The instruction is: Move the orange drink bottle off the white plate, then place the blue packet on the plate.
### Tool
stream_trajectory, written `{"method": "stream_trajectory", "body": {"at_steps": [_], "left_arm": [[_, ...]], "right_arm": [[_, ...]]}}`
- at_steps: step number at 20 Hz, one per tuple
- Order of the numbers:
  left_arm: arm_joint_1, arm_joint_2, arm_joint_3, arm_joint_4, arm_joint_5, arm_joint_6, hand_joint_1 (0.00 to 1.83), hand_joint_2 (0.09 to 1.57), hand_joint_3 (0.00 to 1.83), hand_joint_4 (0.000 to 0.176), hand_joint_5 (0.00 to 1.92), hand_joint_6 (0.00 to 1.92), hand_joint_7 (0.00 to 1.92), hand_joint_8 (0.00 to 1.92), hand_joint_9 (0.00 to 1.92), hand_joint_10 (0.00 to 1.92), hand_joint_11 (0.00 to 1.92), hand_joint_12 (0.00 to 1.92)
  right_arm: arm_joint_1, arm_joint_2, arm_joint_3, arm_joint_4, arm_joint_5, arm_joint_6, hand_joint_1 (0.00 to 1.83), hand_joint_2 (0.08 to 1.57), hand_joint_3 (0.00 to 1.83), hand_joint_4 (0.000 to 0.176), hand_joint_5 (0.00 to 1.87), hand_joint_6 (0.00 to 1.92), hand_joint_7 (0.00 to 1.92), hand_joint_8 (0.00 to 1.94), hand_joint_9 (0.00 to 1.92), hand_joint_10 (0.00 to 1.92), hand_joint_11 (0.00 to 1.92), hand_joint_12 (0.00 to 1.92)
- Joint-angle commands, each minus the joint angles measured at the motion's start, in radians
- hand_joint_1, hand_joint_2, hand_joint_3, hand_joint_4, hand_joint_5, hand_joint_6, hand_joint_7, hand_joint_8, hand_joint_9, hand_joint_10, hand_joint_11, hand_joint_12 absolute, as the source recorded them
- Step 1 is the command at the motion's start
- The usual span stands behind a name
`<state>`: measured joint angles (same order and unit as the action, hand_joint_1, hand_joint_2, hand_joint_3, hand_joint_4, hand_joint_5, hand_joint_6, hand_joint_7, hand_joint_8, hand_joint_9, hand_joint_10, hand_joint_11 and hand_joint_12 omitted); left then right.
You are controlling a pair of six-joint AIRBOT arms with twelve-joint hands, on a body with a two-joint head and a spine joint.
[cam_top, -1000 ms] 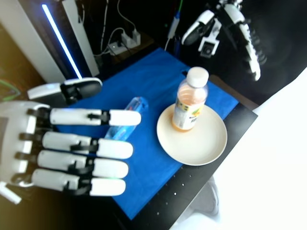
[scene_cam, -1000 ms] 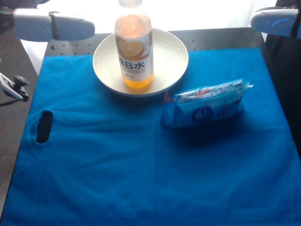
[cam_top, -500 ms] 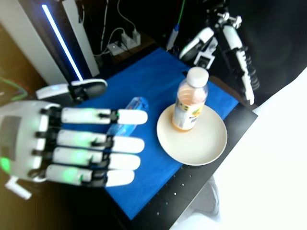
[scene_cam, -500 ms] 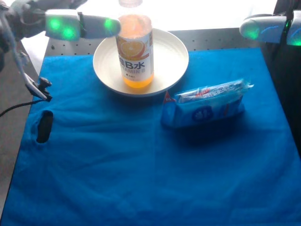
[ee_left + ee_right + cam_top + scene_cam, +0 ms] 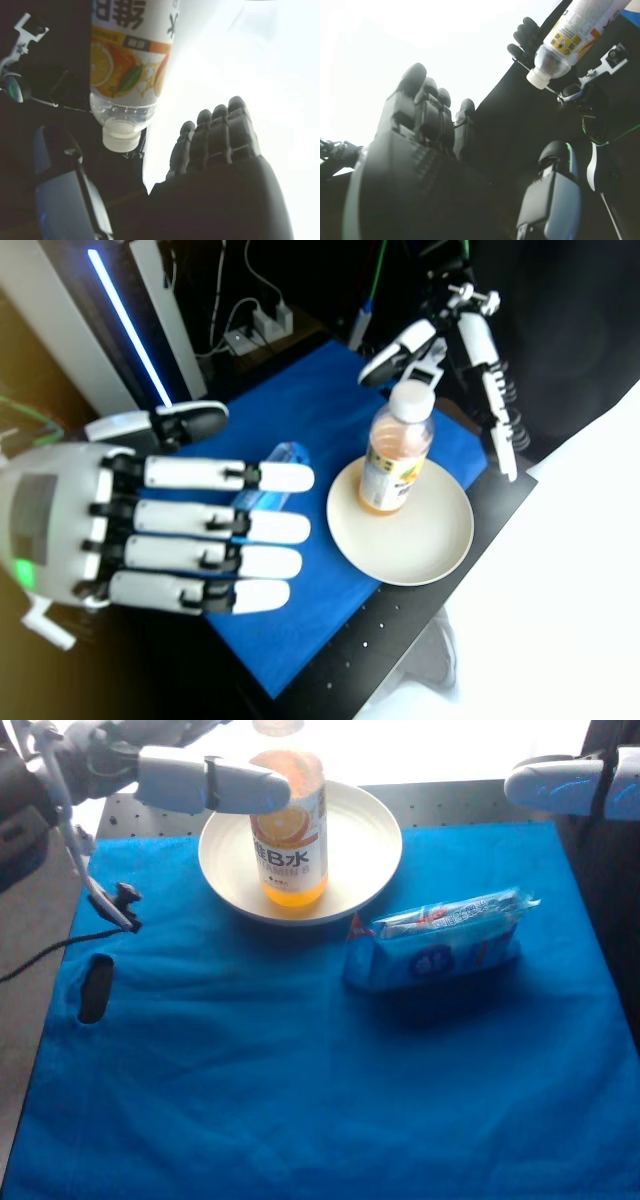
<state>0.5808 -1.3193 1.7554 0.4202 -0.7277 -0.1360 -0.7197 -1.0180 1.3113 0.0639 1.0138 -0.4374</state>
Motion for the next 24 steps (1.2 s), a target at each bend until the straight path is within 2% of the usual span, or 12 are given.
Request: {"method": "stream_trajectory", "body": {"at_steps": [1, 3, 5, 8, 13, 17, 18, 19, 20, 22, 23, 24], "left_arm": [[-0.014, -0.004, 0.006, -0.046, -0.103, -0.014, 0.71, 0.71, 0.0, 0.124, 0.0, 0.0, 0.03, 0.0, 0.0, 0.0, 0.0, 0.0], [-0.013, -0.011, 0.008, -0.047, -0.104, -0.016, 0.67, 0.68, 0.0, 0.115, 0.0, 0.0, 0.03, 0.0, 0.0, 0.0, 0.0, 0.0], [-0.013, -0.019, 0.01, -0.047, -0.103, -0.016, 0.67, 0.65, 0.0, 0.114, 0.0, 0.0, 0.03, 0.0, 0.0, 0.0, 0.0, 0.0], [-0.012, -0.034, 0.014, -0.042, -0.103, -0.02, 0.68, 0.66, 0.0, 0.086, 0.0, 0.0, 0.02, 0.0, 0.0, 0.0, 0.01, 0.0], [-0.009, -0.068, 0.032, -0.032, -0.106, -0.04, 0.7, 0.67, 0.0, 0.089, 0.0, 0.0, 0.04, 0.01, 0.0, 0.0, 0.05, 0.03], [-0.004, -0.094, 0.051, -0.021, -0.099, -0.064, 0.85, 0.7, 0.0, 0.071, 0.03, 0.0, 0.13, 0.01, 0.06, 0.01, 0.07, 0.03], [0.0, -0.103, 0.062, -0.017, -0.098, -0.079, 0.97, 0.72, 0.0, 0.046, 0.13, 0.01, 0.25, 0.01, 0.21, 0.02, 0.13, 0.06], [0.005, -0.11, 0.071, -0.017, -0.097, -0.092, 1.04, 0.76, 0.0, 0.0, 0.36, 0.02, 0.45, 0.02, 0.45, 0.04, 0.33, 0.15], [0.008, -0.114, 0.077, -0.017, -0.094, -0.099, 1.09, 0.81, 0.0, 0.0, 0.49, 0.02, 0.58, 0.02, 0.59, 0.04, 0.46, 0.22], [0.011, -0.118, 0.084, -0.016, -0.084, -0.104, 1.18, 0.92, 0.0, 0.0, 0.83, 0.15, 0.89, 0.08, 0.89, 0.09, 0.61, 0.72], [0.012, -0.118, 0.086, -0.014, -0.078, -0.104, 1.29, 1.0, 0.0, 0.0, 0.68, 1.16, 0.84, 0.78, 0.8, 1.05, 0.71, 1.4], [0.012, -0.118, 0.089, -0.014, -0.077, -0.106, 1.37, 1.05, 0.01, 0.0, 0.66, 1.68, 0.79, 1.49, 0.83, 1.63, 0.81, 1.77]], "right_arm": [[0.017, 0.002, 0.003, 0.025, 0.125, 0.009, 0.61, 0.81, 0.0, 0.068, 0.4, 0.0, 0.21, 0.0, 0.2, 0.0, 0.0, 0.69], [0.017, 0.002, 0.002, 0.025, 0.126, 0.009, 0.6, 0.82, 0.0, 0.058, 0.41, 0.0, 0.23, 0.0, 0.21, 0.0, 0.0, 0.65], [0.017, 0.002, 0.002, 0.025, 0.129, 0.009, 0.59, 0.81, 0.0, 0.064, 0.42, 0.0, 0.25, 0.0, 0.18, 0.01, 0.0, 0.53], [0.017, 0.002, 0.001, 0.025, 0.133, 0.009, 0.58, 0.81, 0.0, 0.053, 0.42, 0.0, 0.26, 0.0, 0.2, 0.0, 0.0, 0.59], [0.017, 0.0, 0.001, 0.025, 0.137, 0.009, 0.61, 0.81, 0.0, 0.041, 0.43, 0.0, 0.24, 0.0, 0.19, 0.0, 0.0, 0.56], [0.017, 0.0, 0.0, 0.025, 0.142, 0.009, 0.6, 0.81, 0.0, 0.039, 0.43, 0.0, 0.24, 0.0, 0.19, 0.0, 0.0, 0.58], [0.017, 0.0, -0.001, 0.025, 0.143, 0.009, 0.59, 0.81, 0.0, 0.041, 0.43, 0.0, 0.24, 0.0, 0.18, 0.0, 0.0, 0.58], [0.017, 0.0, -0.001, 0.025, 0.145, 0.009, 0.59, 0.82, 0.0, 0.042, 0.43, 0.0, 0.24, 0.0, 0.19, 0.0, 0.0, 0.58], [0.017, 0.001, -0.002, 0.025, 0.146, 0.009, 0.6, 0.82, 0.0, 0.049, 0.43, 0.0, 0.24, 0.0, 0.19, 0.0, 0.0, 0.58], [0.017, 0.001, -0.003, 0.025, 0.148, 0.009, 0.62, 0.83, 0.0, 0.053, 0.43, 0.0, 0.23, 0.0, 0.2, 0.0, 0.0, 0.61], [0.017, 0.001, -0.003, 0.025, 0.15, 0.009, 0.62, 0.82, 0.0, 0.054, 0.43, 0.0, 0.23, 0.0, 0.21, 0.01, 0.0, 0.64], [0.017, 0.001, -0.003, 0.025, 0.151, 0.009, 0.62, 0.82, 0.0, 0.053, 0.43, 0.0, 0.24, 0.0, 0.21, 0.0, 0.0, 0.64]]}}
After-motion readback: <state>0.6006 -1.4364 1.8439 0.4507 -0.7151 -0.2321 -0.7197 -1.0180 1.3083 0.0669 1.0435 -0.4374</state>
